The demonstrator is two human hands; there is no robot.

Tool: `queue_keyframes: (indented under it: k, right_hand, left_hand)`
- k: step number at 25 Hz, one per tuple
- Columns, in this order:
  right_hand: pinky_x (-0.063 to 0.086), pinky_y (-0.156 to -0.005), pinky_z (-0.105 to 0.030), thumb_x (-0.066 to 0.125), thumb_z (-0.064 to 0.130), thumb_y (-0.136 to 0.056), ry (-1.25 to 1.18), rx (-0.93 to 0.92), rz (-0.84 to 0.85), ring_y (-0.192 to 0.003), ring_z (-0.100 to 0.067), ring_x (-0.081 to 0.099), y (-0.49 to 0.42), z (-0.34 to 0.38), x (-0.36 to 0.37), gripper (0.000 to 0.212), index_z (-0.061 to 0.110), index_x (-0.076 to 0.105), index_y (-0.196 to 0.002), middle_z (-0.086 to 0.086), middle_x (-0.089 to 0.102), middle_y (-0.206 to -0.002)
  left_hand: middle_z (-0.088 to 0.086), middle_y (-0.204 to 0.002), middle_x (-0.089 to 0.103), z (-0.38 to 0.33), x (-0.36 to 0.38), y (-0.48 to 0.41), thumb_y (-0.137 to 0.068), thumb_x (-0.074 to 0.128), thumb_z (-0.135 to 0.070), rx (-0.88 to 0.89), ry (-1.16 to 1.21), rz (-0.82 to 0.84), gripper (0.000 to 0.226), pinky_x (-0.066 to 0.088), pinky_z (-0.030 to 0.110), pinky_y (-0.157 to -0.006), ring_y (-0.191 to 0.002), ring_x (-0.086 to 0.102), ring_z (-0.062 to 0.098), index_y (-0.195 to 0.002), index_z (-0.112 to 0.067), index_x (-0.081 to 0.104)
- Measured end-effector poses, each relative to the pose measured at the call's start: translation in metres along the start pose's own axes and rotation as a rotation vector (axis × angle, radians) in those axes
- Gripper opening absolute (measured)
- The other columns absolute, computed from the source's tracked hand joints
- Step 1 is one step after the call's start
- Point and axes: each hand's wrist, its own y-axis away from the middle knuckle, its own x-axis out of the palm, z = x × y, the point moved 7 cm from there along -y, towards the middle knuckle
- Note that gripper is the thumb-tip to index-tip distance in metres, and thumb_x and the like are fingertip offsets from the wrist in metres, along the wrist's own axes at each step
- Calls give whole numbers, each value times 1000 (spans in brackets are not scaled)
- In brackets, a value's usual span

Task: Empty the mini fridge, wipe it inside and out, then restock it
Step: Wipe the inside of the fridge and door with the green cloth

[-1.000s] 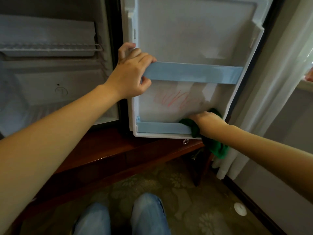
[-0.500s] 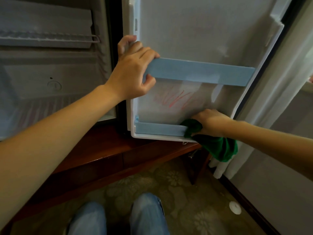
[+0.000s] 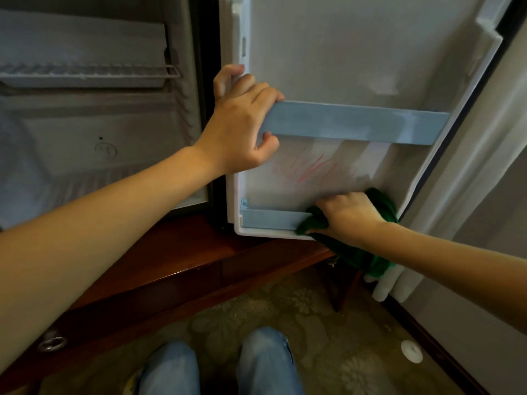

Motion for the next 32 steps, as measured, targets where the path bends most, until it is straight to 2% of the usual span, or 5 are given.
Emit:
queue_keyframes:
  k: [12, 22, 25, 28, 32]
  right_hand:
    - [52, -64, -32, 51, 59, -88, -372, 3, -240, -76, -21, 63, -50, 76, -13, 41, 20, 64, -87, 1, 67, -85]
    - [52, -88, -44, 66, 28, -86, -2393, 881, -607, -93, -25, 65, 88, 10, 1, 14, 19, 64, -97, -8, 68, -99]
    - [51, -83, -44, 71, 33, -78, -2784, 873, -566, -94, -27, 61, 117, -5, -3, 34, 12, 63, -104, -13, 64, -104]
    - [56, -71, -34, 80, 25, -71, -2417, 844, -748, -84, -15, 64, 114, -7, -16, 37, 18, 65, -104, -1, 67, -93]
    - [30, -114, -35, 62, 9, -84, -1319, 407, -1109, -134, -19, 40, 60, 23, -57, 62, 7, 40, -141, 3, 43, -143]
  left_hand:
    - [7, -88, 58, -2, 0, -2, -73, 40, -28, 20, -8, 59, 43, 14, 36, -104, -90, 44, 21, -103, -5, 59]
    - [13, -122, 44, -8, -12, 20, -77, 53, -20, 43, -17, 66, 58, 12, 42, -117, -121, 36, 28, -131, -2, 40]
    - [15, -128, 35, 3, -16, 72, -76, 68, -15, -350, 141, -162, 66, 31, 41, -109, -122, 35, 29, -131, -1, 36]
    - [13, -117, 44, 8, 23, 129, -69, 82, -32, -797, 217, 76, 71, 45, 41, -90, -108, 46, 27, -122, -5, 43]
    - [-1, -79, 58, 25, 46, 130, -86, 58, -53, -890, 144, 442, 37, 39, 29, -54, -75, 61, 22, -87, -16, 55]
